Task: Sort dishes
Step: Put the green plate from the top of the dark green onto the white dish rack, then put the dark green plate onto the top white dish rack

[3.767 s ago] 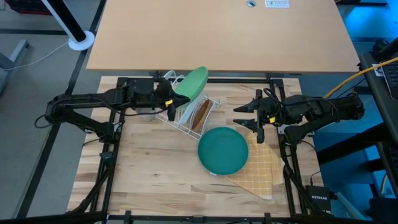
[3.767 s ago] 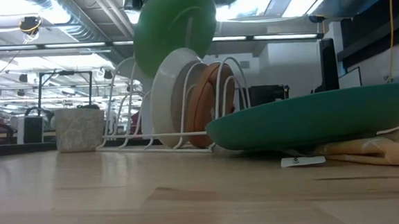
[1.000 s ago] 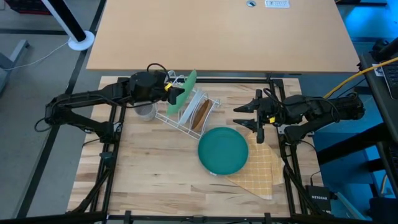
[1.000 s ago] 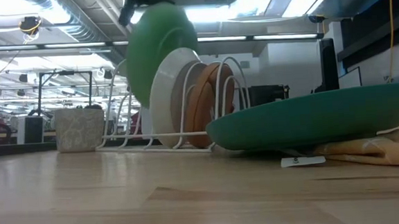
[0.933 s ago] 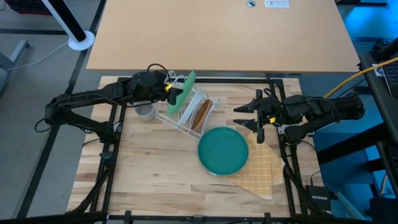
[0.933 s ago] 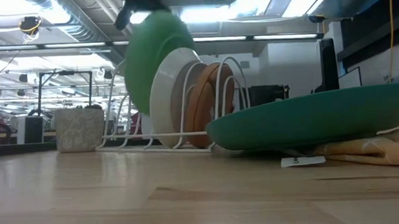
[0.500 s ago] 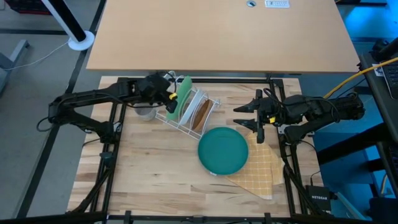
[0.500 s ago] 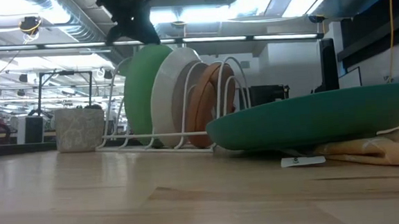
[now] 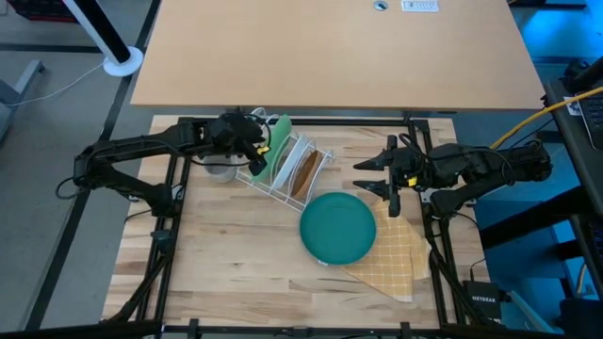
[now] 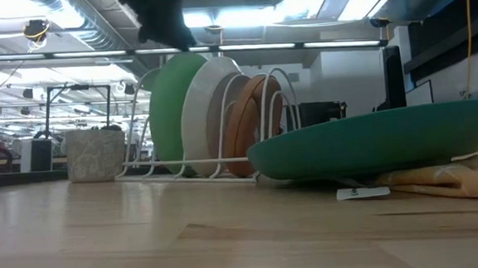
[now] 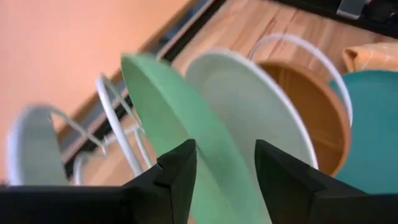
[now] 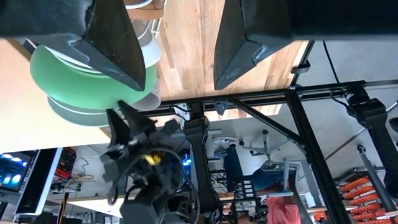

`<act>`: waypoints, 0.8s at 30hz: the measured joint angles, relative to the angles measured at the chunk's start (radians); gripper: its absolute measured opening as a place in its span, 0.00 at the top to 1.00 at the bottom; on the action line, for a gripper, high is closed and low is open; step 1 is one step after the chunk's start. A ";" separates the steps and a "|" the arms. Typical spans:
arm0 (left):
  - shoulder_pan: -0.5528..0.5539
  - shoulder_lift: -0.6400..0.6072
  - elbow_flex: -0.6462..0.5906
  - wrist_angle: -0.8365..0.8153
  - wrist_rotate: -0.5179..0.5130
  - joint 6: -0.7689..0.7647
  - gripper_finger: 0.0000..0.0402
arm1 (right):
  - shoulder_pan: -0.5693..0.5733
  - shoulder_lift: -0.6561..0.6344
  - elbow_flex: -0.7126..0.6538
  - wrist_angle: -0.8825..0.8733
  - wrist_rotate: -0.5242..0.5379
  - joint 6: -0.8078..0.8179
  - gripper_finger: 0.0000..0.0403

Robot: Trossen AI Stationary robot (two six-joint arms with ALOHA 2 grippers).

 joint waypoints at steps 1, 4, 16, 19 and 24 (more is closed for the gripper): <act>-0.001 -0.006 0.010 0.002 0.000 0.015 0.62 | 0.000 0.000 0.000 0.000 0.000 0.000 0.52; -0.001 -0.023 0.045 0.004 0.000 0.037 0.61 | 0.000 0.000 0.000 0.000 0.000 0.000 0.52; -0.238 -0.037 0.050 0.090 0.359 0.010 0.65 | 0.000 0.000 0.000 -0.001 0.000 0.000 0.52; -0.363 0.004 0.016 0.173 0.367 0.056 0.65 | 0.000 0.000 0.000 0.001 0.000 0.000 0.52; -0.524 0.111 -0.026 0.276 0.367 0.196 0.65 | 0.000 0.000 0.000 0.000 0.000 0.000 0.52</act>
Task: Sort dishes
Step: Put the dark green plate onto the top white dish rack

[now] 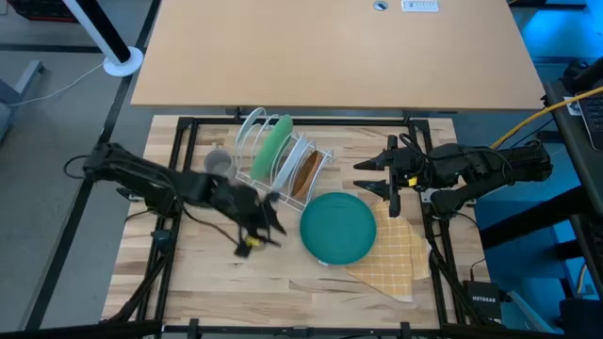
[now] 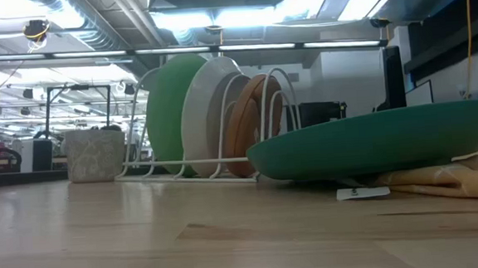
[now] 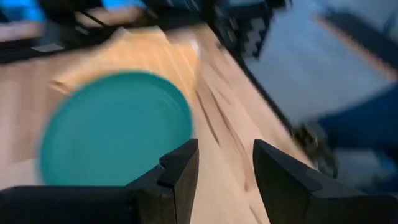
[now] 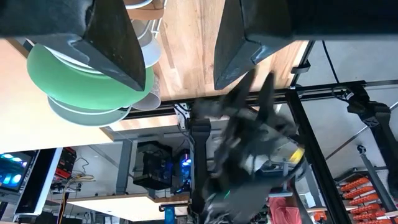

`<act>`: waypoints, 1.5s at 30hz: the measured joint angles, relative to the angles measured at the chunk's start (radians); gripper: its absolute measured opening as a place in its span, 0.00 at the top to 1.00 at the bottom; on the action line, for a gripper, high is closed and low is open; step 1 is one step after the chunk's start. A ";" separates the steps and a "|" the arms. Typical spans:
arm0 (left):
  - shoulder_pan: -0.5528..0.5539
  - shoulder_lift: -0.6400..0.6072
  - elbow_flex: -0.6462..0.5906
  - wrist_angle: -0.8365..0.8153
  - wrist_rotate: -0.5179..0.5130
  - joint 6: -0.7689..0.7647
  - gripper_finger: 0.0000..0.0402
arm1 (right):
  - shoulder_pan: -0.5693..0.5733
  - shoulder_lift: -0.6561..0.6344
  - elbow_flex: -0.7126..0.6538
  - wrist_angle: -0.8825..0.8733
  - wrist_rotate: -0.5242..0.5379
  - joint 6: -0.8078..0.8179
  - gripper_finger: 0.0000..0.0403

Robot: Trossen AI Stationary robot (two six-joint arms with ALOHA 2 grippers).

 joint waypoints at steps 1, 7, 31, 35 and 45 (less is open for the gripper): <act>-0.026 0.035 -0.001 0.000 -0.007 0.025 0.65 | 0.000 0.000 0.000 0.000 0.000 0.000 0.52; -0.114 0.246 -0.002 0.060 -0.113 0.123 0.65 | 0.000 0.000 0.000 0.000 0.000 0.000 0.52; -0.069 0.606 -0.002 0.362 -0.351 0.343 0.65 | 0.000 0.000 0.000 0.000 0.000 0.000 0.52; -0.058 0.652 -0.002 0.419 -0.349 0.356 0.65 | 0.000 0.000 0.000 0.000 0.000 0.000 0.52; -0.065 0.652 -0.002 0.441 -0.349 0.384 0.89 | 0.000 0.000 0.000 0.000 0.000 0.000 0.52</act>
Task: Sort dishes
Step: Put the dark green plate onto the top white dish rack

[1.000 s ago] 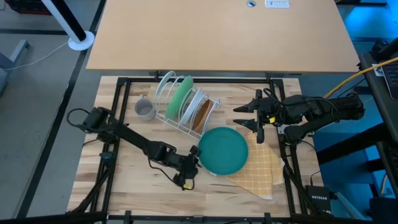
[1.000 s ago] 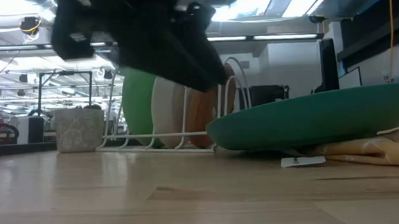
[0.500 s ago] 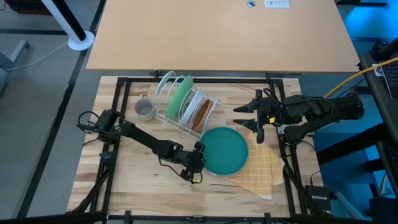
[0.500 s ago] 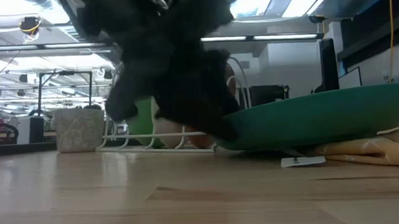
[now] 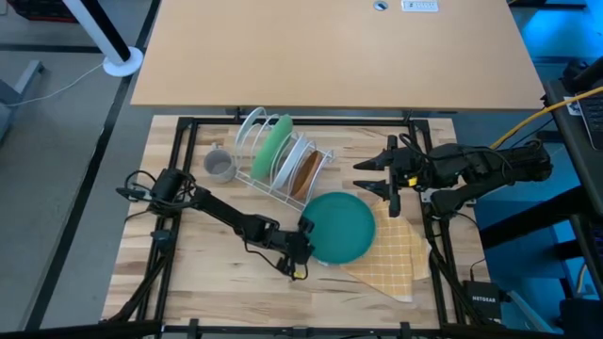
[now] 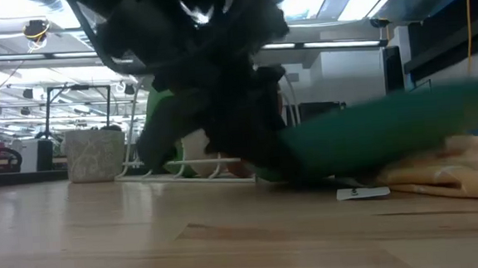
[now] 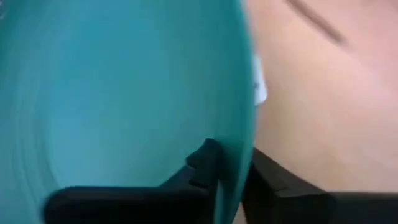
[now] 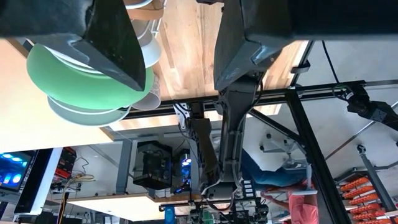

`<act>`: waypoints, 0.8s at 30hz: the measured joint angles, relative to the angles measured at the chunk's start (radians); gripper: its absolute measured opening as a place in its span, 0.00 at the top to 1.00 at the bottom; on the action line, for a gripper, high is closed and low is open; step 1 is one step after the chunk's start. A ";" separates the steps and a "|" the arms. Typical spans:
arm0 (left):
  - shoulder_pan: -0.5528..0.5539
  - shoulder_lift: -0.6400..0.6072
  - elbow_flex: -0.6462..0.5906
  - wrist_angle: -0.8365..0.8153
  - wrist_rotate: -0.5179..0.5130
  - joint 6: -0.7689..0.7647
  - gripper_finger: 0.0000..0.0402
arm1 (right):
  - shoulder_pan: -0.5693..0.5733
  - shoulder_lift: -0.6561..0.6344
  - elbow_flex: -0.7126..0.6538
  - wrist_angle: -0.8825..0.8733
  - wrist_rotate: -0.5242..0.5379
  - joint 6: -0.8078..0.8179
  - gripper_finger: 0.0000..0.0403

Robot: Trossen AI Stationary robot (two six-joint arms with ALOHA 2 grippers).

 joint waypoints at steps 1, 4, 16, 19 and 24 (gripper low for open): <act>-0.001 -0.007 0.000 0.001 0.001 0.000 0.93 | 0.000 0.000 0.000 0.000 0.000 0.000 0.52; -0.005 -0.029 0.003 0.023 -0.006 -0.033 0.97 | 0.000 0.000 0.000 0.000 0.000 0.000 0.52; -0.042 -0.243 -0.002 0.011 0.043 -0.306 0.99 | 0.000 0.000 0.000 0.000 0.000 0.000 0.52; -0.056 -0.331 -0.001 0.018 0.061 -0.394 0.99 | 0.000 0.000 0.000 0.000 0.000 0.000 0.52; -0.086 -0.482 -0.001 0.010 0.048 -0.464 0.99 | 0.000 0.000 0.000 0.000 0.000 0.000 0.52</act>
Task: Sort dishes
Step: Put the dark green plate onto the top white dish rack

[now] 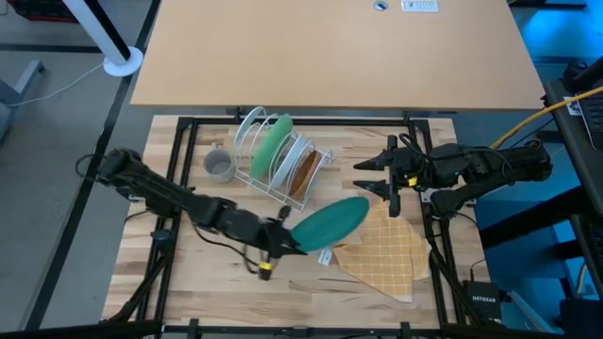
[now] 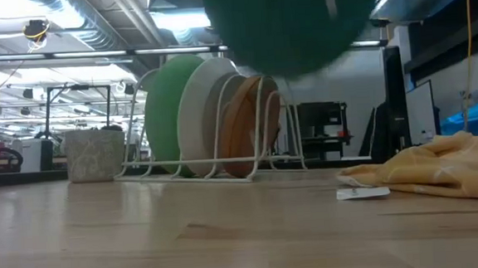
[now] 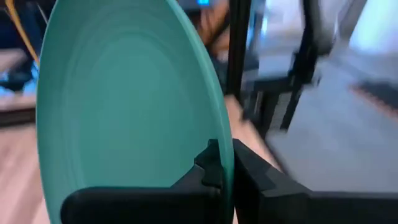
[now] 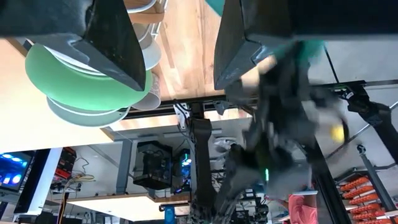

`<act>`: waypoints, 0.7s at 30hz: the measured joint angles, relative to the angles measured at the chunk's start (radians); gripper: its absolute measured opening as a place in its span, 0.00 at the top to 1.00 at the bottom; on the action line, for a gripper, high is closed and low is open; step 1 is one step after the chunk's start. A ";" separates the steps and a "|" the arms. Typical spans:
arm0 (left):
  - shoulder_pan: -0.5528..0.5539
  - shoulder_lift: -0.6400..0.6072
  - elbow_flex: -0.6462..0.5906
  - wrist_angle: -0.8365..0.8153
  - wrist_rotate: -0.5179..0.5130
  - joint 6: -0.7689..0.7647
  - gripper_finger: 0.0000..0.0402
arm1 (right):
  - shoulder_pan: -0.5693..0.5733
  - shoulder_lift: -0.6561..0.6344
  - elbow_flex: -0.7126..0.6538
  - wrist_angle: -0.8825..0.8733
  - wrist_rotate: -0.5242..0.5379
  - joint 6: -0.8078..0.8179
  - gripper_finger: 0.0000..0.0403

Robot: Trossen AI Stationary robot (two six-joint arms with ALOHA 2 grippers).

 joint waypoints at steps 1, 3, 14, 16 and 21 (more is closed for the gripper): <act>-0.005 -0.034 0.000 0.000 -0.014 -0.005 0.99 | 0.000 0.000 0.000 -0.001 0.000 0.000 0.52; -0.015 -0.103 0.001 -0.004 -0.051 -0.008 0.99 | 0.000 0.000 0.000 -0.001 0.000 0.000 0.52; -0.042 -0.410 0.002 -0.225 -0.405 0.045 1.00 | 0.000 0.000 0.000 -0.001 -0.001 0.000 0.52; -0.034 -0.450 0.002 -0.263 -0.450 0.048 1.00 | 0.000 0.000 0.000 -0.002 -0.001 0.000 0.52; 0.004 -0.534 0.002 -0.347 -0.535 0.076 1.00 | 0.000 0.000 0.000 -0.002 -0.001 0.000 0.52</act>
